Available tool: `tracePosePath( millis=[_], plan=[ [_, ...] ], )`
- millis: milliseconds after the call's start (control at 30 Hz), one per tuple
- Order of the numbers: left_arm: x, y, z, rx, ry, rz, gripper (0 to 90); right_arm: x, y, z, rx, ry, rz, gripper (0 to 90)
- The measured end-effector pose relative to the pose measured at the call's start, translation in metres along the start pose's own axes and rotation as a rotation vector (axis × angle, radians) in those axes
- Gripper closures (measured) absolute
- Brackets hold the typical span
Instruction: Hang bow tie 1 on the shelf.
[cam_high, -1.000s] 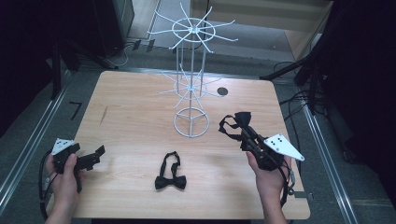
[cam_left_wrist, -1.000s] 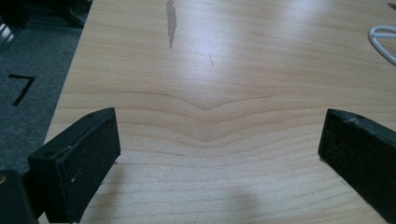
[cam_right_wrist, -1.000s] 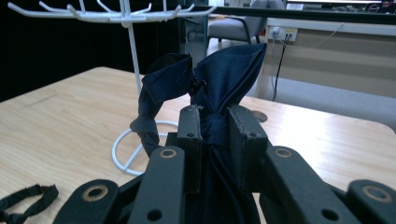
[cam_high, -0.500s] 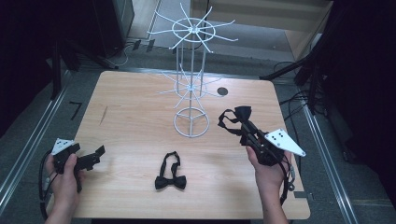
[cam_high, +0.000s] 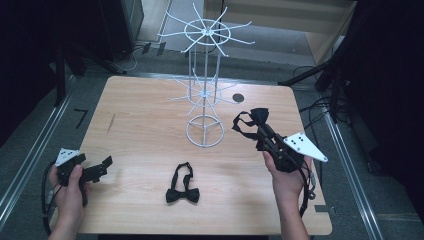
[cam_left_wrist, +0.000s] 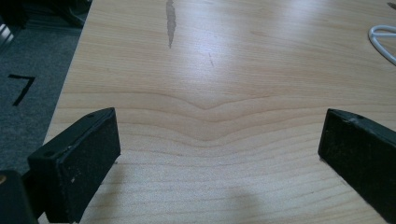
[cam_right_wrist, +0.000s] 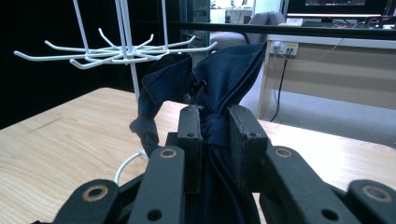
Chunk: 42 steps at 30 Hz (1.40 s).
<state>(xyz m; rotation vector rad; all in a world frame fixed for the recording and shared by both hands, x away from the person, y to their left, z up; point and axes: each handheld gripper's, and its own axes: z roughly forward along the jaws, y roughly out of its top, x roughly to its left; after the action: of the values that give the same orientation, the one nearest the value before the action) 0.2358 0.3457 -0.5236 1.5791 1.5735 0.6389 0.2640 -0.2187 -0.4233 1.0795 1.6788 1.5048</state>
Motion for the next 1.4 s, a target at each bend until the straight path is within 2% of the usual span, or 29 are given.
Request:
tracePosePath(
  millis=[567, 1400],
  plan=[
    [0.000, 0.000, 0.000, 0.000, -0.002, -0.002, 0.0, 0.004, 0.010, 0.013, -0.007, 0.019, 0.011, 76.3],
    [0.000, 0.000, 0.000, 0.000, -0.004, 0.000, 0.0, 0.006, 0.021, 0.032, -0.007, 0.013, 0.003, 76.4]
  ],
)
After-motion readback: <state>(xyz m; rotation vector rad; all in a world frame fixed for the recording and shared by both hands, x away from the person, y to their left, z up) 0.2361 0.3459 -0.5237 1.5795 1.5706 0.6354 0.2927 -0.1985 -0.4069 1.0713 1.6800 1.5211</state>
